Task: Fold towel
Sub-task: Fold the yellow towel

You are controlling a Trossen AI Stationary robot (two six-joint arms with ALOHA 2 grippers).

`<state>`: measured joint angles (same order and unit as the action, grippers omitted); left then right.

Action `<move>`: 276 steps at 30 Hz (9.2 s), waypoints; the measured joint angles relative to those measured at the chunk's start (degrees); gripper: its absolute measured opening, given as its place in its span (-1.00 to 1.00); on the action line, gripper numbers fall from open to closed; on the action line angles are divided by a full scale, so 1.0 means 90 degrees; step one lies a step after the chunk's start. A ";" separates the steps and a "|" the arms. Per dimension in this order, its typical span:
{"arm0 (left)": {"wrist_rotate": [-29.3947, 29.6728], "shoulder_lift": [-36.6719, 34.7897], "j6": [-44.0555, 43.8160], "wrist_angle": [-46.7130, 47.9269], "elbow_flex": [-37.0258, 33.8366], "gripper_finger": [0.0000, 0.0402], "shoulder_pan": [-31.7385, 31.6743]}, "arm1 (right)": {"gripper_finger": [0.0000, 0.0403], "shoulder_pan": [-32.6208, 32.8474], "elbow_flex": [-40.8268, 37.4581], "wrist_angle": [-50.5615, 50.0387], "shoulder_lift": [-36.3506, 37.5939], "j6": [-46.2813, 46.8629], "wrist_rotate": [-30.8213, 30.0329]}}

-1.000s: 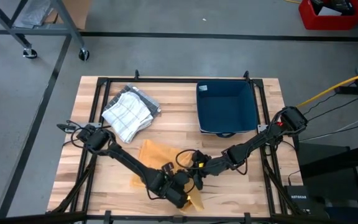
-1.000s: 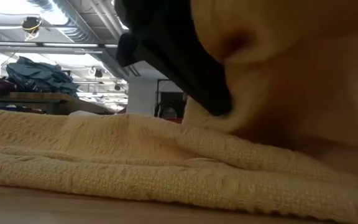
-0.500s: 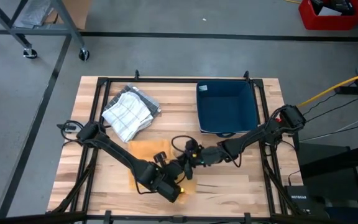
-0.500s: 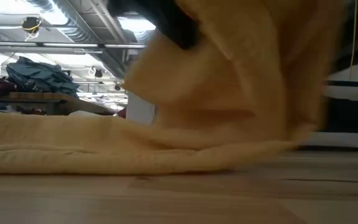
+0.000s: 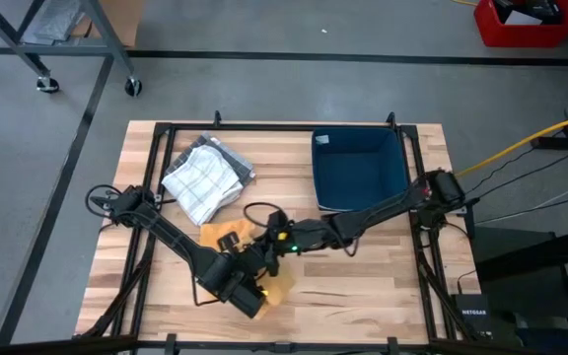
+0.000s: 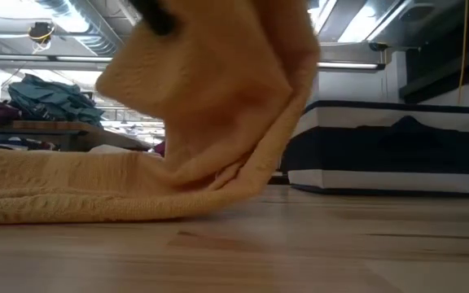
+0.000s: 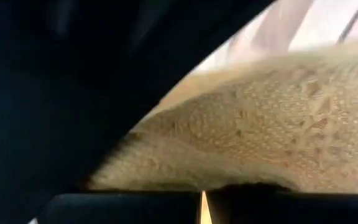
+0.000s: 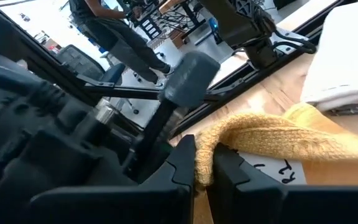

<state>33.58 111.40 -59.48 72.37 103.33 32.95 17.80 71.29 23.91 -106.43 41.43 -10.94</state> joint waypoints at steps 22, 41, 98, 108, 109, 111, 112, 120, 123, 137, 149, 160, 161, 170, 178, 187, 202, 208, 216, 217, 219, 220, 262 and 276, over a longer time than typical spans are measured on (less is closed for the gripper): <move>-0.0614 -0.0070 -0.1580 0.1819 -0.1133 -0.98 0.0778 | -0.85 -0.0622 0.2107 -0.0458 -0.1836 -0.0170 0.0870; -0.1771 -0.0071 -0.2107 0.1961 -0.1223 -0.12 0.0829 | 0.21 -0.0789 0.2105 -0.0637 -0.1836 -0.0126 0.1605; -0.0390 -0.0030 -0.4772 0.0364 -0.1638 -0.11 0.2511 | 0.28 -0.0431 0.2107 -0.2200 -0.1999 0.0222 0.2868; -0.0576 -0.0020 -0.4619 -0.1247 -0.1895 -0.11 0.2496 | 0.28 -0.0267 0.2107 -0.2973 -0.1999 -0.0318 0.2699; -0.0599 -0.0020 -0.4597 -0.1392 -0.1870 -0.11 0.2541 | 0.28 -0.0273 0.2107 -0.2977 -0.1999 -0.0332 0.2681; -0.0613 -0.0022 -0.4400 -0.1831 -0.1844 -0.11 0.2628 | 0.28 -0.0279 0.2107 -0.2978 -0.1999 -0.0354 0.2605; -0.0612 -0.0023 -0.4288 -0.2115 -0.1839 -0.11 0.2663 | 0.28 -0.0279 0.2107 -0.2978 -0.1999 -0.0382 0.2593; -0.0650 0.0192 -0.4040 -0.3007 -0.1836 -0.11 0.2674 | 0.28 -0.0267 0.2107 -0.2954 -0.1999 -0.0498 0.2551; -0.0729 0.0436 -0.4041 -0.3182 -0.1841 -0.11 0.2602 | 0.28 -0.0267 0.2107 -0.2954 -0.1999 -0.0522 0.2486; -0.0784 0.1077 -0.4222 -0.3082 -0.1835 -0.12 0.2280 | 0.28 -0.0267 0.2107 -0.2954 -0.1999 -0.0660 0.2394; -0.0727 0.0805 -0.4548 -0.2075 -0.1839 -0.51 0.2274 | 0.28 -0.0267 0.2107 -0.2952 -0.1996 -0.0660 0.2404; -0.0681 0.0779 -0.5642 -0.0394 -0.1839 -0.77 0.2274 | 0.28 -0.0267 0.2107 -0.2966 -0.1996 -0.0662 0.2669; -0.0681 0.0779 -0.5743 -0.0245 -0.1839 -0.78 0.2274 | 0.28 -0.0267 0.2107 -0.2975 -0.1996 -0.0660 0.2673; -0.0738 0.0779 -0.5722 -0.0143 -0.1793 -0.87 0.2244 | 0.28 -0.0266 0.2106 -0.3092 -0.2128 -0.1229 0.2154; -0.0806 0.0779 -0.5723 -0.0041 -0.1165 -0.87 0.2567 | 0.28 -0.0272 0.2107 -0.3145 -0.2362 -0.1643 0.1353; 0.0256 0.0779 -0.5881 0.0084 -0.0719 -0.87 0.2673 | 0.28 -0.0270 0.2129 -0.2944 -0.2841 -0.1636 0.1330; 0.0418 0.0783 -0.5230 0.0562 -0.0719 -0.87 0.2145 | 0.28 -0.0270 0.2100 -0.2333 -0.2459 -0.1401 0.1526; 0.0374 0.0786 -0.5224 -0.0344 -0.0719 -0.87 0.2548 | 0.28 -0.0267 0.2102 -0.2329 -0.2187 -0.1410 0.2047; 0.0005 0.1108 -0.5222 -0.1533 -0.0719 -0.87 0.2763 | 0.28 -0.0050 0.2105 -0.2369 -0.2183 -0.1699 0.2337; 0.0003 0.1117 -0.5221 -0.1534 -0.0721 -0.87 0.2762 | 0.28 -0.0015 0.2105 -0.2355 -0.2183 -0.1814 0.2335; 0.0005 0.1121 -0.5222 -0.1518 -0.0721 -0.87 0.2755 | 0.28 0.0049 0.2105 -0.2258 -0.2186 -0.2028 0.2301; 0.0005 0.1121 -0.5222 -0.1508 -0.0721 -0.87 0.2745 | 0.28 0.0089 0.2105 -0.2214 -0.2186 -0.2160 0.2264; -0.0356 0.1111 -0.4343 -0.1609 -0.0721 -0.87 0.2699 | 0.28 0.0476 0.2112 -0.1709 -0.2779 -0.3150 0.0720; -0.0363 0.1148 -0.4275 -0.1188 -0.0724 -0.87 0.2481 | -0.49 0.0478 0.2110 -0.1640 -0.2793 -0.3142 0.0726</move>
<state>30.31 121.73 -97.96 61.69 96.82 55.28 22.11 90.28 9.15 -131.57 13.15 -4.40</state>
